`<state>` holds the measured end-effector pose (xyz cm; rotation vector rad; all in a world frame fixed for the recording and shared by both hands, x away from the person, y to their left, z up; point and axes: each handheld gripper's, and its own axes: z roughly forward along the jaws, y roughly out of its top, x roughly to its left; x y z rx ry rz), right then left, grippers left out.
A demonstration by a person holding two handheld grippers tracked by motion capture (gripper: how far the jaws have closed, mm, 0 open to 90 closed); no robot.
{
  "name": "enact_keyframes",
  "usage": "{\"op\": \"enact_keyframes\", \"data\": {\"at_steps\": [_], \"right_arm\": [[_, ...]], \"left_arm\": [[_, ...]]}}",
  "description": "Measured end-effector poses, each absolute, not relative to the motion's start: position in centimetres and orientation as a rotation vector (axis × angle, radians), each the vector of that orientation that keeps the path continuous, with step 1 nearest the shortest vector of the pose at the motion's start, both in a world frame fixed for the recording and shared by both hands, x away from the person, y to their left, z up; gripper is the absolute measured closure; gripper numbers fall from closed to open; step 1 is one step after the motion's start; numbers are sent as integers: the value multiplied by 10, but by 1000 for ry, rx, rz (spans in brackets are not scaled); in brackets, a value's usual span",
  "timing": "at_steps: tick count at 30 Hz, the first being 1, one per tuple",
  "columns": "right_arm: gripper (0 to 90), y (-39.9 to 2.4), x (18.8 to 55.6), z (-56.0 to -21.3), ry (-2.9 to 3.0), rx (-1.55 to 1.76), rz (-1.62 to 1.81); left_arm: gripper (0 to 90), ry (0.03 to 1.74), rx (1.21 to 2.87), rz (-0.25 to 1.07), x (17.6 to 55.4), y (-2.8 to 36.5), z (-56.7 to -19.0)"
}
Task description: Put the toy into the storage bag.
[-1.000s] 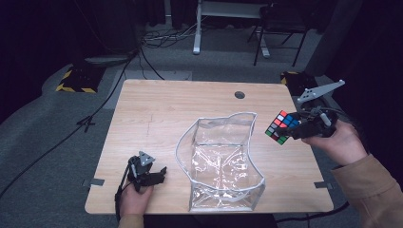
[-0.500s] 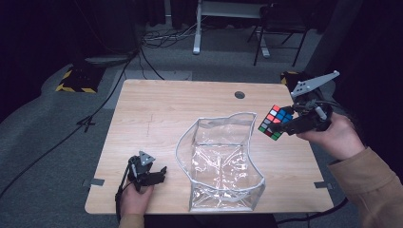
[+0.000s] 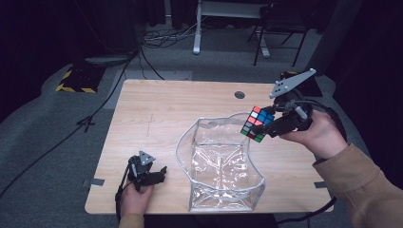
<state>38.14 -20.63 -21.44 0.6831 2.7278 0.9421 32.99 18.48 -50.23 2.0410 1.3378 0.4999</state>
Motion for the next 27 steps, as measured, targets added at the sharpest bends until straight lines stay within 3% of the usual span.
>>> {"op": "enact_keyframes", "data": {"at_steps": [27], "right_arm": [[338, -121, 359, -234, 2854, 460, 867]], "left_arm": [[194, 1340, 2039, 503, 330, 185, -502]]}}
